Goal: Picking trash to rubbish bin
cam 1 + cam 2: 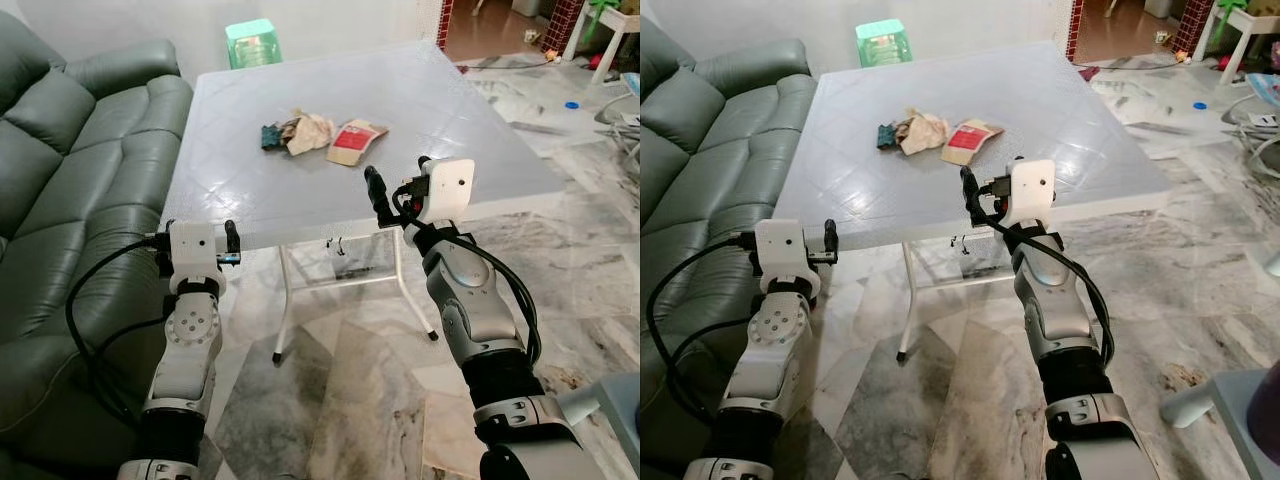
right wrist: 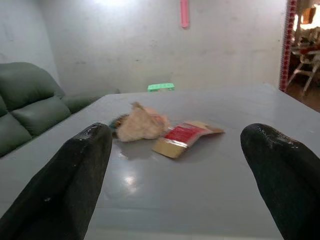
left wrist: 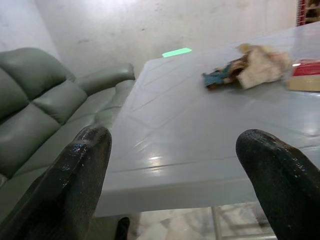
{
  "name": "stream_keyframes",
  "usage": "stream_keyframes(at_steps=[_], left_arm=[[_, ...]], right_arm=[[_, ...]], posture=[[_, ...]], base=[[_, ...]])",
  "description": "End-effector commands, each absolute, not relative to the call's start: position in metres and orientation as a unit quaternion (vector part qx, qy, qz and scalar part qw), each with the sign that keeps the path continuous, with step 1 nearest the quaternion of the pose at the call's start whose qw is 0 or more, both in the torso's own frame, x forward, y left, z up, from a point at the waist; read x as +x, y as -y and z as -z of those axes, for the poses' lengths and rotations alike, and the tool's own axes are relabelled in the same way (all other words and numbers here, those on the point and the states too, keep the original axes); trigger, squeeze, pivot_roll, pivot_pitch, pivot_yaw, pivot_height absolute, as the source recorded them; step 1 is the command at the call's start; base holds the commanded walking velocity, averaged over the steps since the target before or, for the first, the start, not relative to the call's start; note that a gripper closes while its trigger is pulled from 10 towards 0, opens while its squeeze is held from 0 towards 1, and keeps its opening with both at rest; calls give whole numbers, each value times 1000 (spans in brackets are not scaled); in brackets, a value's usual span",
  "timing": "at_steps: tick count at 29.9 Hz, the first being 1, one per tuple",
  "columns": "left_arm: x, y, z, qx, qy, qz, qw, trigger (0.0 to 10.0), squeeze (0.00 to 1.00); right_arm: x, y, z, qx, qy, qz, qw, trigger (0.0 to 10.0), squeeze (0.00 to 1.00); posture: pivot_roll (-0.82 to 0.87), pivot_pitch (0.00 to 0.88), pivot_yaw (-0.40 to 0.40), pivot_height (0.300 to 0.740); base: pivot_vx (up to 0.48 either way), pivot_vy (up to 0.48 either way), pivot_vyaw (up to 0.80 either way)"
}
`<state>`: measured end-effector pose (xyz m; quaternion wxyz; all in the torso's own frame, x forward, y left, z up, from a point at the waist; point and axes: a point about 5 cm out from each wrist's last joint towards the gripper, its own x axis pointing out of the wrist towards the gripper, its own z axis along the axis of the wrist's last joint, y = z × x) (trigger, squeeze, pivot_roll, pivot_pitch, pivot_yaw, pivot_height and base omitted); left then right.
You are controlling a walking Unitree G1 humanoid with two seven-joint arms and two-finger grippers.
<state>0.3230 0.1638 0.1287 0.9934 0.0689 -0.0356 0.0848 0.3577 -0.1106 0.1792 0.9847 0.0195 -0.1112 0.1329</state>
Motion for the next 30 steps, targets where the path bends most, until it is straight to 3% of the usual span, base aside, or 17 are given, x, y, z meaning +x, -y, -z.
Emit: stream_keyframes(at_steps=[1, 11, 20, 30], left_arm=[[323, -167, -124, 76, 28, -91, 993, 10000, 0], [310, -181, -58, 109, -99, -68, 987, 10000, 0], [278, -212, -7, 128, -194, -78, 969, 10000, 0], [240, -219, 38, 110, -326, -51, 938, 10000, 0]], right_arm=[[358, 106, -177, 13, 107, -144, 984, 10000, 0], [354, 104, -129, -16, 27, -149, 988, 10000, 0], [338, 129, -74, -56, -60, -128, 988, 10000, 0], [306, 157, -13, -71, -204, -87, 973, 10000, 0]], posture=[[1, 30, 74, 740], [3, 24, 74, 740], [6, 28, 70, 740], [2, 31, 64, 740]], base=[[0, 0, 0], [0, 0, 0], [0, 0, 0], [0, 0, 0]])
